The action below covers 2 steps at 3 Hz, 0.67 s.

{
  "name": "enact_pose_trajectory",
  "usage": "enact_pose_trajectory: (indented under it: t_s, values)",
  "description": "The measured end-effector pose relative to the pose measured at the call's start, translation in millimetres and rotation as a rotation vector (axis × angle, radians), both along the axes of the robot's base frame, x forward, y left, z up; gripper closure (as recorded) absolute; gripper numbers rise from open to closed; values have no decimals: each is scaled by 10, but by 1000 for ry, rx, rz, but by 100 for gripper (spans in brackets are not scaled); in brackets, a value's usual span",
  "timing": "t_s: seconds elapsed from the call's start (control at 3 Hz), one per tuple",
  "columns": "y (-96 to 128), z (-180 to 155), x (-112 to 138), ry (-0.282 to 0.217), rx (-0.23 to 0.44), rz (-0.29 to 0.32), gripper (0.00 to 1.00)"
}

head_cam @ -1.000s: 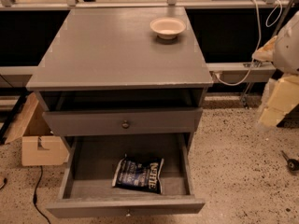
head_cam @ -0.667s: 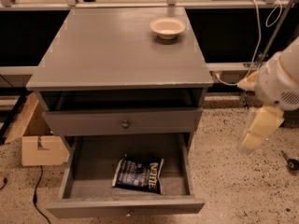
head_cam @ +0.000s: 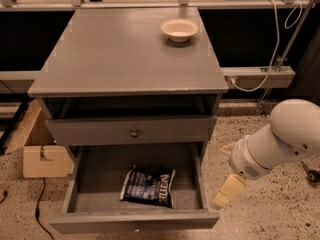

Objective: Pick blue chip bag from middle drawer and place on counter

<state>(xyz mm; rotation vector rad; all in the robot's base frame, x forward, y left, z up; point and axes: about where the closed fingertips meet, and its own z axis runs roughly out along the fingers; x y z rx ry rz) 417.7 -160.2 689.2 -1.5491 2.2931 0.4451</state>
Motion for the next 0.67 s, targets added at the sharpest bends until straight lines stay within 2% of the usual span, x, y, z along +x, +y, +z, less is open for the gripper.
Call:
enact_pose_trajectory:
  t_s: [0.33,0.67]
  values:
    - [-1,3,-2,1,0,0,0]
    - [130,-249,78,15,52,2,0]
